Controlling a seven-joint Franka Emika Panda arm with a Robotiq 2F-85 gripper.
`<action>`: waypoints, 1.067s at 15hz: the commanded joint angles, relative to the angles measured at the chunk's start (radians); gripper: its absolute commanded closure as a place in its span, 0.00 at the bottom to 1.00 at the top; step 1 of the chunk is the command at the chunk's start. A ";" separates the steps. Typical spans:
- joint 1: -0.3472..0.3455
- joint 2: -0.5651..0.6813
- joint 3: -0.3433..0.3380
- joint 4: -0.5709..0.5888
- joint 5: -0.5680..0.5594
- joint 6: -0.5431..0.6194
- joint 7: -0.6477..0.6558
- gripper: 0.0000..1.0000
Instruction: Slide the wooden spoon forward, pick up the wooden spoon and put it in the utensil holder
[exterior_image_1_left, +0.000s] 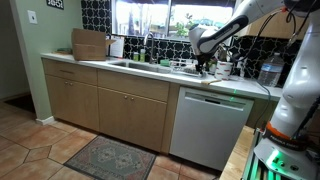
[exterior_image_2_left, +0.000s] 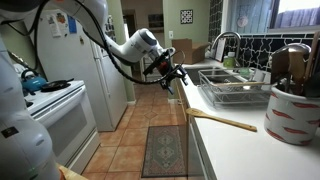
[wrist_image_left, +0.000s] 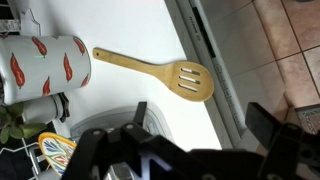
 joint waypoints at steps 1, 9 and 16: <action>0.000 0.000 -0.004 0.002 0.001 -0.003 -0.002 0.00; 0.024 0.100 0.014 0.047 -0.091 -0.086 0.151 0.00; 0.068 0.258 0.012 0.125 -0.163 -0.223 0.307 0.00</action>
